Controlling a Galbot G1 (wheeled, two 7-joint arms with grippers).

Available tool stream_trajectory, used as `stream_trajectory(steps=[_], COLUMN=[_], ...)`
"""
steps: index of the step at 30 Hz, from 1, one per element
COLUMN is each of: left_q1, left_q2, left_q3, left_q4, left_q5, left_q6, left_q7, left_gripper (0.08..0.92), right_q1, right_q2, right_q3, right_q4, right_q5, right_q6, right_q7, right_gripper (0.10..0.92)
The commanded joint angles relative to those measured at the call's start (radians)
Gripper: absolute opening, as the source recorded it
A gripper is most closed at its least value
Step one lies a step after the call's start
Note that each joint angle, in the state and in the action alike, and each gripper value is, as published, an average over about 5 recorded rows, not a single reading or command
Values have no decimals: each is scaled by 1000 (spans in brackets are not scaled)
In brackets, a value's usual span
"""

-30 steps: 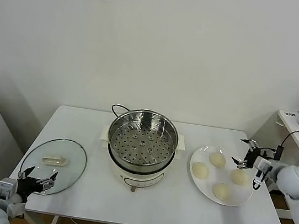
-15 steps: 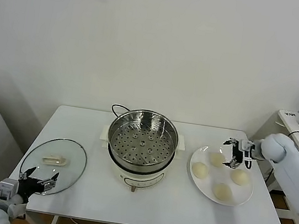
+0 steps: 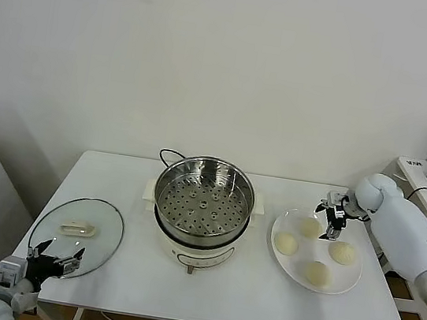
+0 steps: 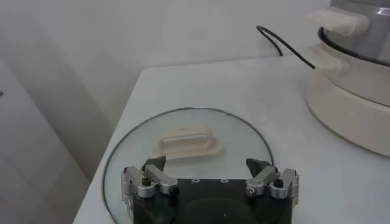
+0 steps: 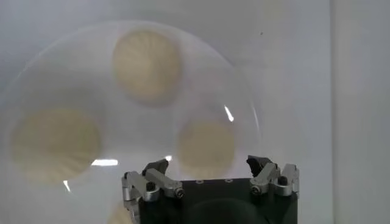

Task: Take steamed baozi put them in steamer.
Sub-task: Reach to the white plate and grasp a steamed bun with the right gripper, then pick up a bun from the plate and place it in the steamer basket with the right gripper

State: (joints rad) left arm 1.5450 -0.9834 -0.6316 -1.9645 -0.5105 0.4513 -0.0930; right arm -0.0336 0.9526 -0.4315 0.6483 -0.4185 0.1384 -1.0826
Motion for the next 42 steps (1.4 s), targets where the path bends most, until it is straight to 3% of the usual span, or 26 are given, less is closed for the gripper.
stream_trajectory(steps=[1, 5, 9, 23, 34, 42], left_q1=[1, 1, 4, 8, 14, 19], left_q2=[3, 3, 3, 6, 6, 4], left_q3=[3, 6, 9, 6, 4, 9], left_q4=[-3, -5, -15, -29, -36, -49], left_q5=[1, 1, 2, 1, 2, 12], left_q6=[-1, -2, -2, 0, 8, 10], left_q7=[1, 1, 1, 0, -2, -2], left_gripper=[823, 823, 823, 823, 823, 823], right_q1=[15, 7, 5, 3, 240, 501], right_q2=[84, 110, 125, 118, -58, 1], right_q3=[52, 84, 107, 115, -243, -407], right_q4=[-131, -153, -170, -156, 211, 315], right_q5=[-84, -108, -122, -102, 279, 444], right_q6=[25, 28, 25, 18, -28, 145], right_q7=[14, 35, 36, -11, -64, -111], right_gripper=[823, 815, 754, 426, 416, 424])
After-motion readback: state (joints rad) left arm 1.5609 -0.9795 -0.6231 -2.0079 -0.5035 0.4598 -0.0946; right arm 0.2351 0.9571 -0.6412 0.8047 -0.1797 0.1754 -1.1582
